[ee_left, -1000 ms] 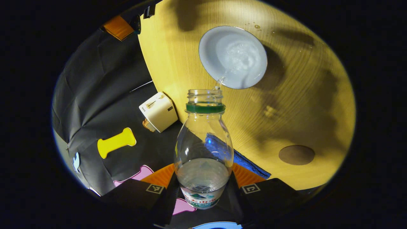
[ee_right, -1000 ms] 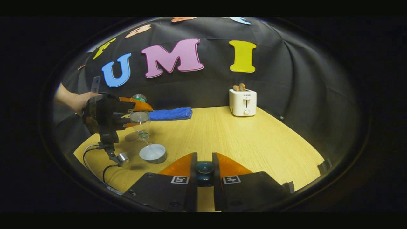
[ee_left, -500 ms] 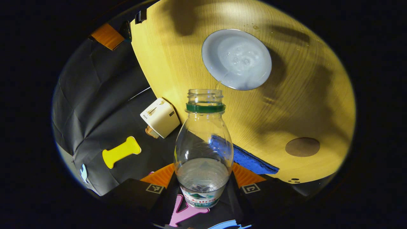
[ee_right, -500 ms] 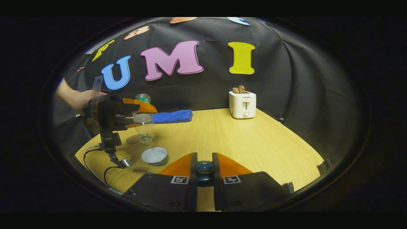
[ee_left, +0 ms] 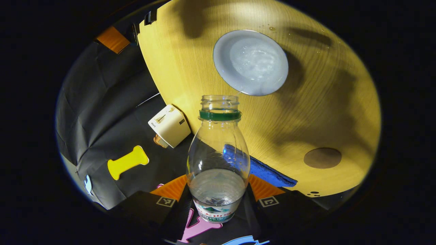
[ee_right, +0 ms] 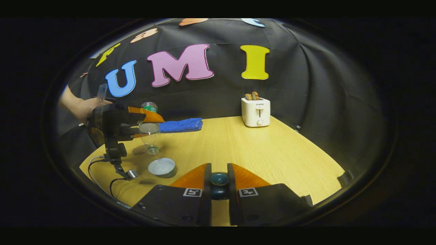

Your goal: Open the teacup lid with one hand, grasp the water bottle and pour water into the teacup with the other hand; after pouring, place the water bottle on the coaster and then close the teacup lid.

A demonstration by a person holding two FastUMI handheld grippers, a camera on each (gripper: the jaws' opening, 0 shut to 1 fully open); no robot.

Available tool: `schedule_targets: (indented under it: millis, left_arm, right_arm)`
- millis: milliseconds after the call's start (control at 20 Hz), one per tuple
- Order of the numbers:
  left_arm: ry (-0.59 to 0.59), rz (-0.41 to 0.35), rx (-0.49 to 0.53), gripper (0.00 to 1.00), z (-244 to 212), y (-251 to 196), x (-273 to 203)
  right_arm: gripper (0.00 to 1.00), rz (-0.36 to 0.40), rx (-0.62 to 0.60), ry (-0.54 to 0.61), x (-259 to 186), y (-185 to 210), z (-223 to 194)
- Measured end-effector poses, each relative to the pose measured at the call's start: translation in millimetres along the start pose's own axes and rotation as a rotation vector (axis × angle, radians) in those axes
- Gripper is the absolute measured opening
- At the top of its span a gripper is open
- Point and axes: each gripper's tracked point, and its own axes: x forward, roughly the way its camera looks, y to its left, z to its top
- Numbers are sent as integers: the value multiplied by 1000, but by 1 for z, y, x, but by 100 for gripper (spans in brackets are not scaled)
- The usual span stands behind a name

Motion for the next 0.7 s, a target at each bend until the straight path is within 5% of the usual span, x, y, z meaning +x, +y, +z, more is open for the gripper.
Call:
schedule_targets:
  millis: [200,400,500,700]
  left_arm:
    - [3,9,-118,75,1,-6,-2]
    - [-2,1,-442,73,11,-25,-17]
    - [27,2,-653,73,8,-38,-31]
    - [77,35,-1242,73,-13,-35,-52]
  right_arm:
    - [21,13,-4,-8,3,6,5]
    - [19,38,-9,-5,8,13,12]
    - [24,48,-24,-8,10,15,17]
    - [24,65,-41,-11,14,22,34]
